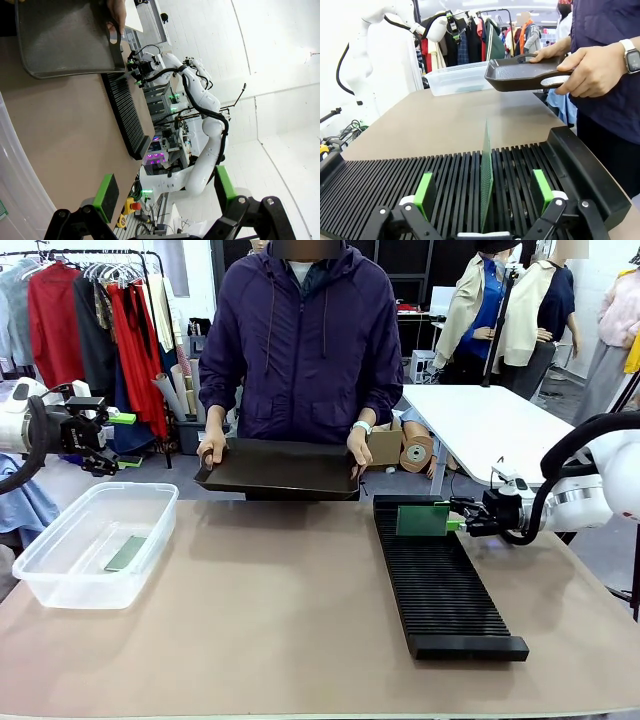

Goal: Sort PCBs into racks and boxes based on the side picked up.
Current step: If the short side of the Blank PCB is picked up, insert it into the PCB Rack ; if the long side is picked up, place it in the Organizing box.

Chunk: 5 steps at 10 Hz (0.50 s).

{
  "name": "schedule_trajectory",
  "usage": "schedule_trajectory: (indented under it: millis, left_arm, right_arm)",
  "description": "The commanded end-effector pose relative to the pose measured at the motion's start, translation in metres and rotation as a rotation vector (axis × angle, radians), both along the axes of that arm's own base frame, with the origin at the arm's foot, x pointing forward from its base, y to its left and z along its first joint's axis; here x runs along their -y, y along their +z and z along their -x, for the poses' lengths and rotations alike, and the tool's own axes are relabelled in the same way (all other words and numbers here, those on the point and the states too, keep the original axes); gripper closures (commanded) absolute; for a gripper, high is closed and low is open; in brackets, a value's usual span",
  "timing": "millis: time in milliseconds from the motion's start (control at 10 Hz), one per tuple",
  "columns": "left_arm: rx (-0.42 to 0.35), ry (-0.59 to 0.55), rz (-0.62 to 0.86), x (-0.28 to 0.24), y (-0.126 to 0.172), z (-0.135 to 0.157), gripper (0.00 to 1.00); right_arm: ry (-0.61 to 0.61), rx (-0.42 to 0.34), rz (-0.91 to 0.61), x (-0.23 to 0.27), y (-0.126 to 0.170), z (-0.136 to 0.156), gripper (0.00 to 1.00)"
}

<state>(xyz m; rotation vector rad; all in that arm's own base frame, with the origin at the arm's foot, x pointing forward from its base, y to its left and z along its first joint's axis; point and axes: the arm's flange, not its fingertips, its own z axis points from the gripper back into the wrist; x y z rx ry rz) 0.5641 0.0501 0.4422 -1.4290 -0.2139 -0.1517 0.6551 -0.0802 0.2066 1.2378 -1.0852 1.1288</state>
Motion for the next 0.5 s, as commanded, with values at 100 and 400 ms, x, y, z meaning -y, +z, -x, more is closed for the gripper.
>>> schedule_trajectory:
  millis: [100,400]
  left_arm:
    - [0.004,0.003,-0.002,-0.0011,0.0018,-0.0002,0.0]
    - [0.004,0.003,-0.002,-0.0011,0.0018,-0.0002,0.0]
  right_arm:
    - [-0.001,0.003,-0.004,-0.0002,0.0015,-0.0004,0.0]
    - [-0.001,0.003,-0.004,-0.0002,0.0015,-0.0004,0.0]
